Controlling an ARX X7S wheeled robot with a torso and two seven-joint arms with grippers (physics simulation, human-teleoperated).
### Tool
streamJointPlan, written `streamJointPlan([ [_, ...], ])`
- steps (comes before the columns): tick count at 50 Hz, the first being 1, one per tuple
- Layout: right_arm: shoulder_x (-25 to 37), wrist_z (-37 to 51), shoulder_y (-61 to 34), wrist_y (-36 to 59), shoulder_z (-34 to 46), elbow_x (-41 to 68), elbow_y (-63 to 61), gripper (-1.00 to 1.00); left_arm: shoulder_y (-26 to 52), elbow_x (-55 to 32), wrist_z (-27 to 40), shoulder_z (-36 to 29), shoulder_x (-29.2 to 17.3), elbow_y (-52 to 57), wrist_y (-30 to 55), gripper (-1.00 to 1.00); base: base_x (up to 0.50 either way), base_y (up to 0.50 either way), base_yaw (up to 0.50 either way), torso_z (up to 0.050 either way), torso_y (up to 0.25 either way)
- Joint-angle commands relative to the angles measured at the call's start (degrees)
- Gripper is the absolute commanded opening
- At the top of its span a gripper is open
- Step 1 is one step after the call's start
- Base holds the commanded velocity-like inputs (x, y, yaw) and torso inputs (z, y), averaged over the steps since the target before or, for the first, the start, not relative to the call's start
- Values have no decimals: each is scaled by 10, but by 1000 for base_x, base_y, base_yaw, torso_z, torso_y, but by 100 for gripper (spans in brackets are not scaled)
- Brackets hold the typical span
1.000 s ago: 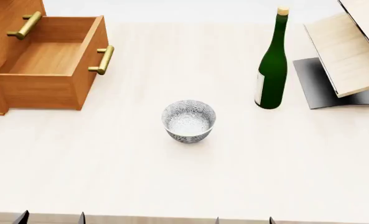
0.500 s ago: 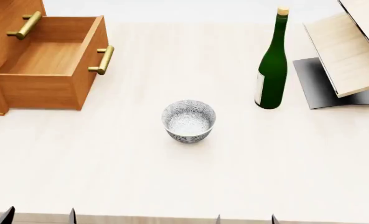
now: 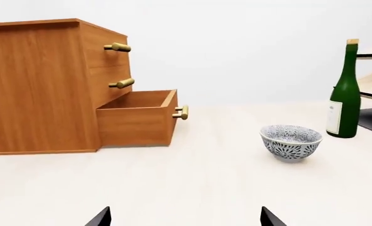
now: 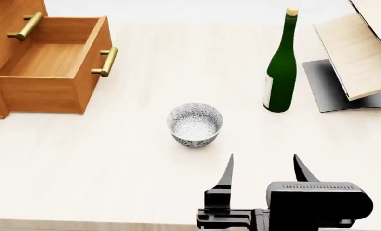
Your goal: Put the bowl in the bottom drawer of the cabinet and close it.
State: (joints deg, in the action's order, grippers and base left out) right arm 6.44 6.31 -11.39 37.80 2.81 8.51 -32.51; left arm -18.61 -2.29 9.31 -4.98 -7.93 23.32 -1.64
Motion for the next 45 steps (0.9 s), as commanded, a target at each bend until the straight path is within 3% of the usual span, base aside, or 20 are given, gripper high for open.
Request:
streamJointPlan([
  [1,10,11,-110,147,-14,33,-77,100,-19,-2,7,-6,-8,-11,-24,100,0,0,0,0,0],
  [16,27,18,-202,195,-15,40,-64,100,-18,-10,12,-11,-16,-11,-31,100,0,0,0,0,0],
  [30,5,42,-222,218,-29,50,-69,100,-23,-13,15,-17,-25,-12,-40,100,0,7,0,0,0],
  [45,16,42,-210,177,-18,48,-54,100,-25,-8,21,-26,-31,-16,-56,100,0,330,0,0,0],
])
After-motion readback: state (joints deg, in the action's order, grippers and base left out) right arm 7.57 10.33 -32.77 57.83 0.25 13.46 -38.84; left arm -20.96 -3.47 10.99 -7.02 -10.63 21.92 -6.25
